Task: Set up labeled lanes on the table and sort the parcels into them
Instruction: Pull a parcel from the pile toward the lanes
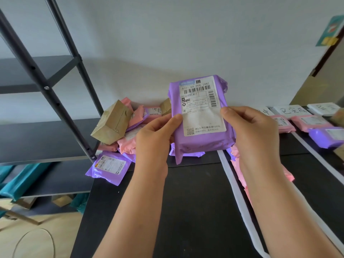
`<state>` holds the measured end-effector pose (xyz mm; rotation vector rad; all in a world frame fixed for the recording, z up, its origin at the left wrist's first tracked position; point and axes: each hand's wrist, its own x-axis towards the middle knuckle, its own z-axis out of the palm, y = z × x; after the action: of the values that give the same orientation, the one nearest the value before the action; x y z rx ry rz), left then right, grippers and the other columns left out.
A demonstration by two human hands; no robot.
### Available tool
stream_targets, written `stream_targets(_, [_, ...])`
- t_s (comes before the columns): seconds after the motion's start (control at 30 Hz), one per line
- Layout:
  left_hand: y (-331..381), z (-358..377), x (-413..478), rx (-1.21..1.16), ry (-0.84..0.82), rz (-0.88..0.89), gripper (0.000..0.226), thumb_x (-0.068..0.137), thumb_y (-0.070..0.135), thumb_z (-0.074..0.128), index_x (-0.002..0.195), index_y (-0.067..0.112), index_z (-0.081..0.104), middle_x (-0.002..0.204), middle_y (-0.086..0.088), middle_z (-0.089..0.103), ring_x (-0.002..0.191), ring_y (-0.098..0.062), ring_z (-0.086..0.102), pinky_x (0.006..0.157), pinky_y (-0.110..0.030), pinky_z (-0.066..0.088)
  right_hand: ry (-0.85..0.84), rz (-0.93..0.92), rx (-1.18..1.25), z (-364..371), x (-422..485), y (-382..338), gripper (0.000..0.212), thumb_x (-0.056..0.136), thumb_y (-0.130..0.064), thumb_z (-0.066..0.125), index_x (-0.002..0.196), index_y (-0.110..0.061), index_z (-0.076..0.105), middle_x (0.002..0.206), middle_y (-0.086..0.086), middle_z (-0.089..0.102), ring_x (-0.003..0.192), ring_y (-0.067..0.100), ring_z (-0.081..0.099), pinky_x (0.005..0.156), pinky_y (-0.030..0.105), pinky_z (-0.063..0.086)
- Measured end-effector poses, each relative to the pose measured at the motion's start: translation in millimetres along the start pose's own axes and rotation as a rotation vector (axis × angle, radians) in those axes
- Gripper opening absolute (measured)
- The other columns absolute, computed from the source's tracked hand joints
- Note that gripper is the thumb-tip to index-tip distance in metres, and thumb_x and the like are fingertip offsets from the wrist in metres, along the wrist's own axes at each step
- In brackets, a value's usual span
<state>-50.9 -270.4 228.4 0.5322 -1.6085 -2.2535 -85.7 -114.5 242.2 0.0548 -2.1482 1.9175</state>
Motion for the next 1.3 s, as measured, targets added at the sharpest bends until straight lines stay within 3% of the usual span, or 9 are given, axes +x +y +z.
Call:
stream_targets(0.27, [-6.8, 3.5, 2.3, 0.022, -0.004, -0.012, 0.018, 0.084, 0.019, 0.076, 0.099, 0.011, 0.078, 0.094, -0.004, 0.077, 0.095, -0.032, 0.072, 0.085, -0.04, 0.059, 0.005, -0.028, -0.042, -7.1, -2.0, 3.4, 0.02, 0.091, -0.024, 0.069, 0.071, -0.025, 0.069, 0.082, 0.007, 0.074, 0.087, 0.032, 0.069, 0.076, 0.051, 0.058])
stream_targets(0.47, [-13.4, -0.9, 7.3, 0.069, -0.008, 0.0, 0.012, 0.089, 0.009, 0.071, 0.098, 0.013, 0.077, 0.093, 0.001, 0.077, 0.088, -0.022, 0.074, 0.078, -0.033, 0.059, -0.021, -0.043, -0.099, -7.7, -1.4, 12.0, 0.013, 0.089, -0.022, 0.071, 0.076, -0.022, 0.07, 0.076, -0.009, 0.073, 0.076, 0.012, 0.069, 0.073, 0.039, 0.057])
stream_targets(0.6, [-15.8, -6.8, 13.8, 0.134, 0.066, 0.049, 0.015, 0.089, 0.011, 0.071, 0.1, 0.018, 0.078, 0.095, 0.004, 0.077, 0.088, -0.016, 0.073, 0.071, -0.025, 0.057, -0.044, -0.067, -0.179, -4.6, -2.4, 17.7, 0.003, 0.088, -0.022, 0.071, 0.089, -0.025, 0.07, 0.083, -0.013, 0.072, 0.082, 0.009, 0.068, 0.07, 0.029, 0.055])
stream_targets(0.73, [-17.4, -11.9, 15.8, 0.298, 0.09, 0.167, 0.016, 0.091, 0.018, 0.07, 0.092, 0.033, 0.073, 0.091, 0.016, 0.071, 0.09, -0.009, 0.069, 0.062, -0.012, 0.052, 0.104, -0.104, -0.095, -3.4, -6.3, 14.9, 0.018, 0.091, -0.022, 0.068, 0.107, -0.03, 0.066, 0.086, -0.017, 0.067, 0.087, -0.002, 0.063, 0.073, 0.013, 0.046])
stream_targets(0.87, [-21.5, -17.9, 18.2, 0.495, 0.047, 0.31, 0.017, 0.093, 0.018, 0.067, 0.104, 0.027, 0.075, 0.099, 0.013, 0.07, 0.09, -0.008, 0.066, 0.064, -0.014, 0.053, 0.116, -0.266, -0.326, -3.3, -4.0, 17.7, 0.029, 0.094, -0.023, 0.065, 0.122, -0.023, 0.065, 0.109, -0.012, 0.064, 0.102, 0.0, 0.058, 0.081, 0.004, 0.04])
stream_targets(1.0, [-25.8, -17.1, 20.5, 0.553, -0.039, 0.393, 0.017, 0.092, 0.015, 0.068, 0.103, 0.025, 0.077, 0.094, 0.02, 0.068, 0.089, -0.003, 0.061, 0.074, -0.02, 0.051, 0.104, -0.358, -0.532, -1.9, -6.0, 32.6, 0.031, 0.093, -0.024, 0.067, 0.123, -0.017, 0.067, 0.107, -0.01, 0.061, 0.099, 0.009, 0.056, 0.08, 0.017, 0.044])
stream_targets(1.1, [-33.6, -13.2, 25.3, 0.567, -0.108, 0.408, 0.019, 0.091, 0.012, 0.068, 0.1, 0.026, 0.076, 0.093, 0.023, 0.066, 0.089, 0.001, 0.06, 0.075, -0.01, 0.045, 0.133, -0.299, -0.553, -5.5, -15.4, 42.7, 0.025, 0.091, -0.023, 0.068, 0.115, -0.017, 0.071, 0.097, -0.014, 0.057, 0.088, 0.005, 0.055, 0.073, 0.008, 0.043])
stream_targets(1.23, [-52.8, -4.9, 27.2, 0.575, -0.166, 0.383, 0.021, 0.09, 0.011, 0.068, 0.098, 0.03, 0.076, 0.089, 0.025, 0.065, 0.086, 0.002, 0.06, 0.076, -0.011, 0.045, 0.204, -0.207, -0.495, -17.6, -30.8, 55.5, 0.018, 0.089, -0.02, 0.073, 0.106, -0.017, 0.075, 0.097, -0.009, 0.065, 0.091, 0.015, 0.066, 0.073, 0.041, 0.058])
stream_targets(1.3, [-60.1, 2.1, 22.6, 0.589, -0.205, 0.368, 0.021, 0.09, 0.012, 0.068, 0.097, 0.031, 0.075, 0.09, 0.021, 0.067, 0.083, 0.006, 0.059, 0.074, -0.009, 0.044, 0.269, -0.181, -0.48, -26.4, -39.4, 60.2, 0.013, 0.088, -0.015, 0.073, 0.101, -0.017, 0.077, 0.094, -0.008, 0.067, 0.09, 0.016, 0.068, 0.07, 0.043, 0.059])
